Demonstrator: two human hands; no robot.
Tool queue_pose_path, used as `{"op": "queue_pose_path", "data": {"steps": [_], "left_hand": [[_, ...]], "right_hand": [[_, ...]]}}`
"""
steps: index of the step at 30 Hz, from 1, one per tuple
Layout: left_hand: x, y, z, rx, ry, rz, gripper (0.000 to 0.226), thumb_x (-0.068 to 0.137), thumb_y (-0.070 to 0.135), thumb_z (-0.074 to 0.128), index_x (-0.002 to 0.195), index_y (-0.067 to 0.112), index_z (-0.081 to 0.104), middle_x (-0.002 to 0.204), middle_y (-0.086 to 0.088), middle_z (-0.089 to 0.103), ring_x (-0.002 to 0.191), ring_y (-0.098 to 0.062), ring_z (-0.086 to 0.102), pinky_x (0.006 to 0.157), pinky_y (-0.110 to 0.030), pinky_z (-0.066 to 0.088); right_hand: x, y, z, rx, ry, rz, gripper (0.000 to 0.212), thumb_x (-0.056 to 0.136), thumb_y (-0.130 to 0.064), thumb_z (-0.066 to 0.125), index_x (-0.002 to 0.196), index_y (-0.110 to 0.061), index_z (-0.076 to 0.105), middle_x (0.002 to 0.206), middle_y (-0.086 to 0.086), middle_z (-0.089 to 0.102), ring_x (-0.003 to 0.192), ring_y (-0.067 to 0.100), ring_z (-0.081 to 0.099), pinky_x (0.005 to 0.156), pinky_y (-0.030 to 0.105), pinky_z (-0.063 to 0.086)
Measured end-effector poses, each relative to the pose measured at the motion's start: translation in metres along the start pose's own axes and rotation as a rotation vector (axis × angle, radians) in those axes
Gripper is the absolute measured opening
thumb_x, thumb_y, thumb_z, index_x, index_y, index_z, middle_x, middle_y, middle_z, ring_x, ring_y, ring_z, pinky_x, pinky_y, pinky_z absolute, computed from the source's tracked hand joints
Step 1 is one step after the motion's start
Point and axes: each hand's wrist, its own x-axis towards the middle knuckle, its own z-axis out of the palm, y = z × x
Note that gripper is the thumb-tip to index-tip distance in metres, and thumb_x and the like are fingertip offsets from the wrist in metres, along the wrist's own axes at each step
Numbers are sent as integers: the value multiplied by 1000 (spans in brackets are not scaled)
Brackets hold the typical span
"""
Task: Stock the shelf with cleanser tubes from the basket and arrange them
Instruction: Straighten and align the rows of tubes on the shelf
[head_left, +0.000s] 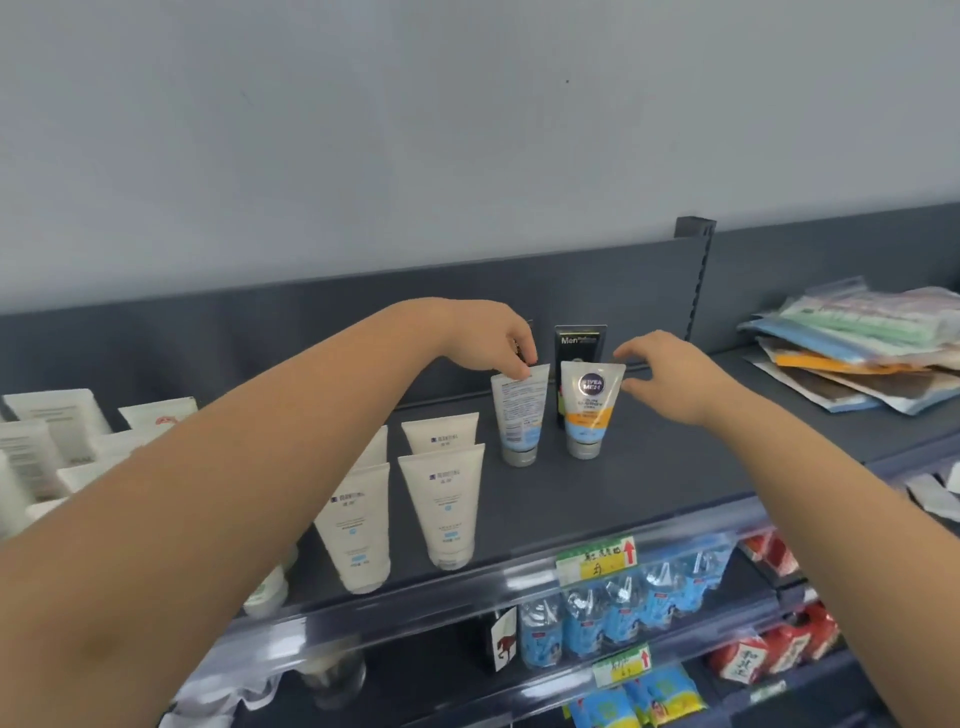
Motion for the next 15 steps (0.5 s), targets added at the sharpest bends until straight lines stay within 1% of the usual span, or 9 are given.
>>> {"op": "queue_pose_path", "data": {"steps": [2,4,6,8,11,13,15], "left_hand": [[15,10,3,68,4,-14,32,94,30,58,125,25,60,127,6,55,112,-13,51,92,-29,40],[31,19,9,135,-26,-59,32,93,17,54,122,28,62,130,4,53,114,-16,50,90,-29,40],[42,25,18,165,-89,-137,42,91,5,47,121,30,63,136,2,49,118,-20,49,88,-30,40],[49,27,26,166,-121,-218,52,88,-2,44,125,31,60,142,-1,46,122,-24,49,89,-33,43],[52,29,33,149,-116,-299,64,86,-8,39,134,31,54,146,-3,42,126,-27,48,90,-35,45],[52,35,36,147,-121,-319,63,87,-7,38,138,29,51,148,-2,40,130,-26,44,94,-34,44],[52,41,36,136,-139,-340,60,89,-3,41,143,24,46,148,-2,41,132,-24,43,97,-32,42]], "right_hand": [[6,4,6,10,-28,-40,41,88,-26,61,128,-22,55,128,5,54,118,27,53,99,41,45],[11,11,14,-1,-65,-112,47,85,-25,60,132,-22,51,129,5,53,119,28,52,99,42,44],[15,17,23,-29,-99,-186,56,86,-24,58,139,-21,41,136,6,46,121,30,49,101,43,42],[16,23,29,-30,-121,-232,60,89,-24,57,143,-23,33,139,5,43,119,30,49,99,43,43],[22,32,29,12,-130,-275,54,93,-20,51,142,-26,32,133,3,47,111,26,51,92,40,46],[25,36,26,18,-131,-303,46,96,-20,47,140,-27,35,129,1,51,106,24,53,88,39,47],[26,36,23,39,-135,-317,41,97,-19,45,137,-26,38,127,0,54,105,23,54,86,40,48]]}}
